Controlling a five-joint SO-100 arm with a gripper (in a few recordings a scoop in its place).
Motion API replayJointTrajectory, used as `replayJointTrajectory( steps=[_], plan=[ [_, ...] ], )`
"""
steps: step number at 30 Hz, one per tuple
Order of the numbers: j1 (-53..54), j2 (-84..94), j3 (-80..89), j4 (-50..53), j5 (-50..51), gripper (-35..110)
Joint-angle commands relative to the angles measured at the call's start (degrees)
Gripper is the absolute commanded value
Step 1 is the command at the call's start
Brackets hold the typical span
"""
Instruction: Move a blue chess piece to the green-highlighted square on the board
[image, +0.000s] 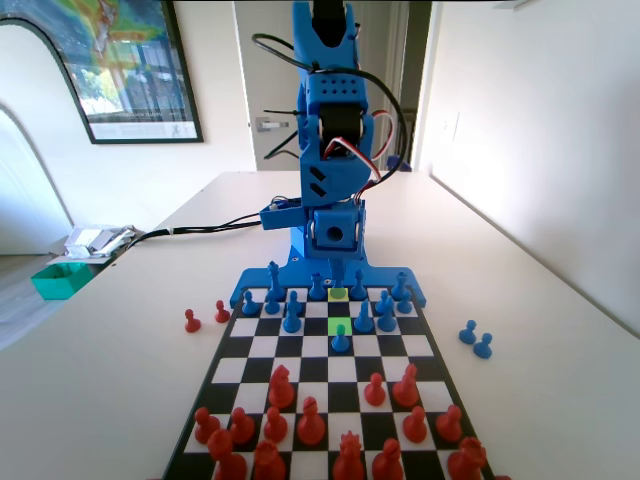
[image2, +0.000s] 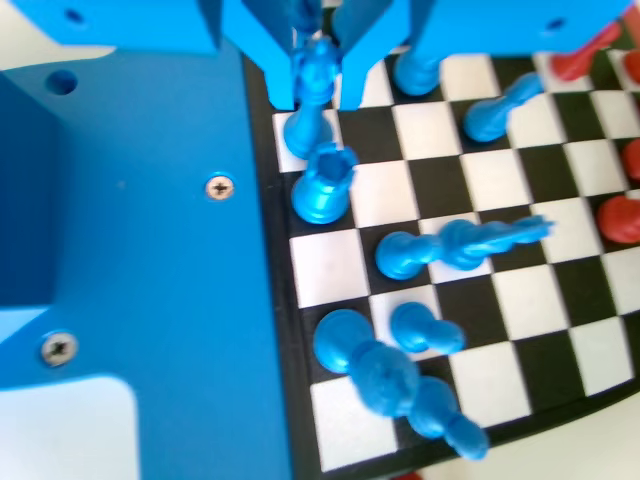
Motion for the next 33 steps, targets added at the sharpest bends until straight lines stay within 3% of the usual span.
replayJointTrajectory(
  steps=[1, 8, 18, 33],
  plan=[
    [-0.7, 0.7, 1.3, -1.4, -3.6, 2],
    [-1.0, 0.7, 1.1, -1.1, -2.7, 1],
    [-2.5, 0.2, -15.0, 20.5, 1.5, 1],
    [0.3, -9.0, -24.6, 17.3, 8.7, 1]
  ],
)
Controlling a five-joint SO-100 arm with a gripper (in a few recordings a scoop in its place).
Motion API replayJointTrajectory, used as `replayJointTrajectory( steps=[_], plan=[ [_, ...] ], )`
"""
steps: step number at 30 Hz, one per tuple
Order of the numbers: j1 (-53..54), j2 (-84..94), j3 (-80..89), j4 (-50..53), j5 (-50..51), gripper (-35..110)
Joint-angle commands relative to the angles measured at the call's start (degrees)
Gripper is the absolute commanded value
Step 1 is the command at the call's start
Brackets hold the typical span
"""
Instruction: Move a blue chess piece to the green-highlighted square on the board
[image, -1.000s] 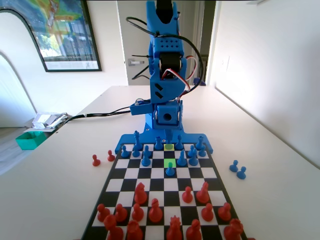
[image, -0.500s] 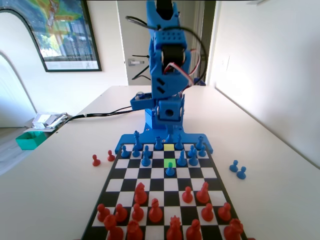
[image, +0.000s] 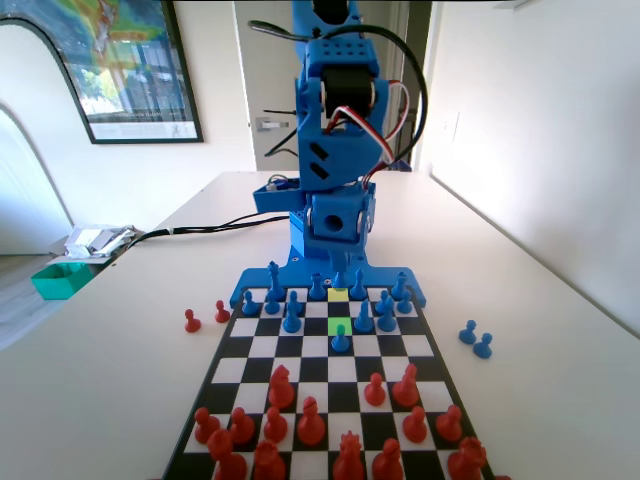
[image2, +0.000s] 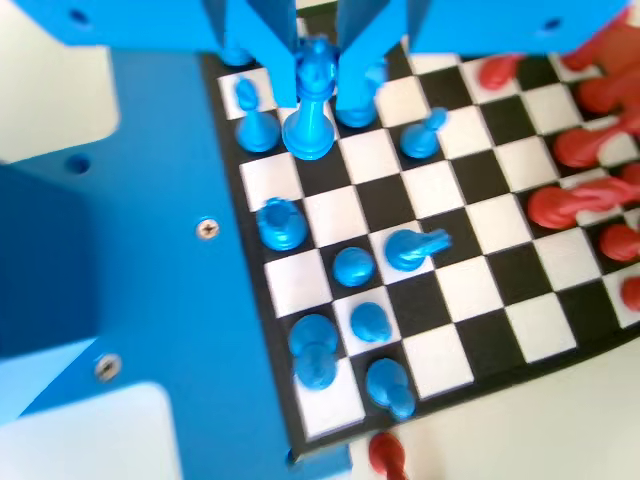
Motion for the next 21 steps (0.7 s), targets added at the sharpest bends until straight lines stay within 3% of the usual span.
replayJointTrajectory(
  steps=[1, 21],
  plan=[
    [0.3, -0.7, -4.5, -0.3, 1.9, 1],
    [0.6, -12.7, -8.1, -10.5, 11.0, 1]
  ],
)
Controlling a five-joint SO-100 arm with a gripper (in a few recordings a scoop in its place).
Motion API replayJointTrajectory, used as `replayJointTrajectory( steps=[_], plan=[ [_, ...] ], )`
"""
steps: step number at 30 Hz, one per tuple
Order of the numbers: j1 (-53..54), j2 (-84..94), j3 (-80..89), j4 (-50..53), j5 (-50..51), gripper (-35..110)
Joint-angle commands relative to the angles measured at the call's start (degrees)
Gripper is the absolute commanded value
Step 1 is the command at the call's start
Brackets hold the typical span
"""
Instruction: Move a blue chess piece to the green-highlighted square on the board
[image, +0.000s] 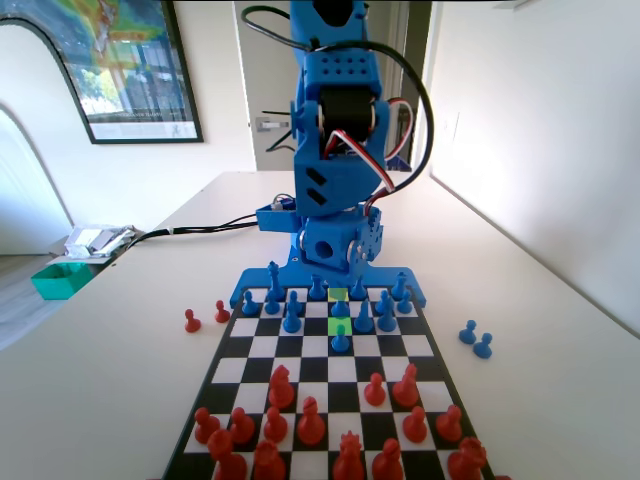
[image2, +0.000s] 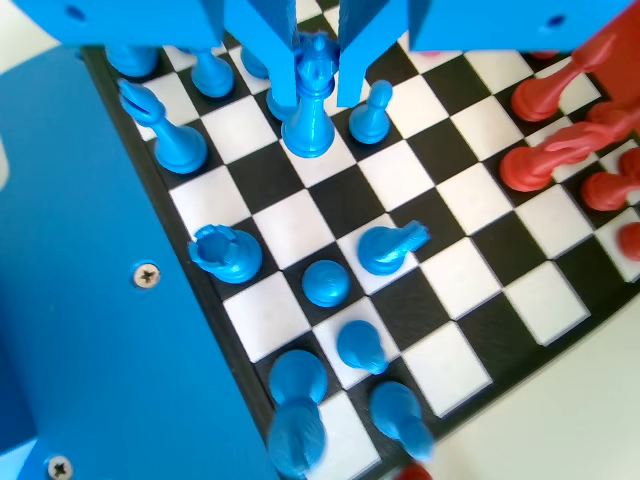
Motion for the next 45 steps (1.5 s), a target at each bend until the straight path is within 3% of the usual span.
replayJointTrajectory(
  steps=[1, 18, 45],
  plan=[
    [-0.3, 0.1, -2.4, -1.8, 0.1, 1],
    [-0.2, -2.2, 2.6, -10.1, -0.9, 1],
    [-0.5, 0.0, 1.8, -6.4, -0.9, 1]
  ],
)
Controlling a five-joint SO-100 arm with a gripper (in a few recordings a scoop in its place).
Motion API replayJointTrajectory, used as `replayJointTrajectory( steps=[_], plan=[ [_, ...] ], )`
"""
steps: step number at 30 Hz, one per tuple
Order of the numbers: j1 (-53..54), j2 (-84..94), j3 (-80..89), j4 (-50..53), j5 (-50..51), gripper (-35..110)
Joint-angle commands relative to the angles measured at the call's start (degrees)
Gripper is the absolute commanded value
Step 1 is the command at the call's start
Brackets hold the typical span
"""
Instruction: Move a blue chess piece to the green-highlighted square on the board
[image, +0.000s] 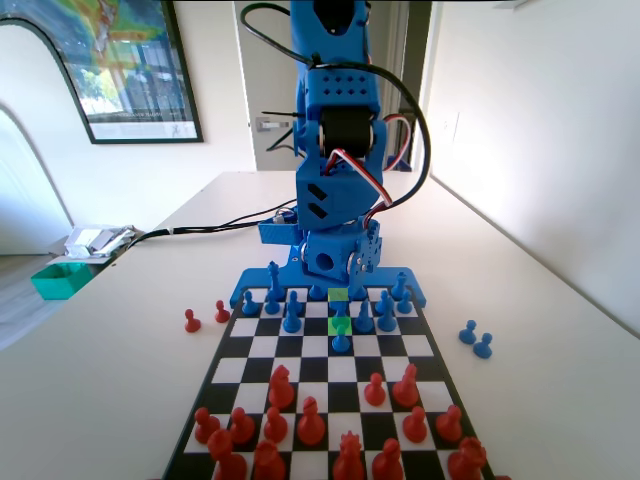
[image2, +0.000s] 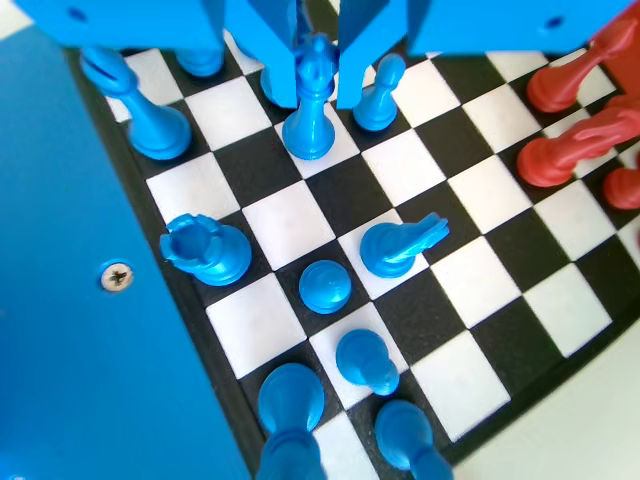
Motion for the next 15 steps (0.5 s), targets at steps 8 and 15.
replayJointTrajectory(
  steps=[8, 15],
  plan=[
    [-0.5, 2.6, -1.0, -0.1, -0.4, 7],
    [-0.5, 2.6, -1.1, -1.2, -0.3, 10]
  ],
)
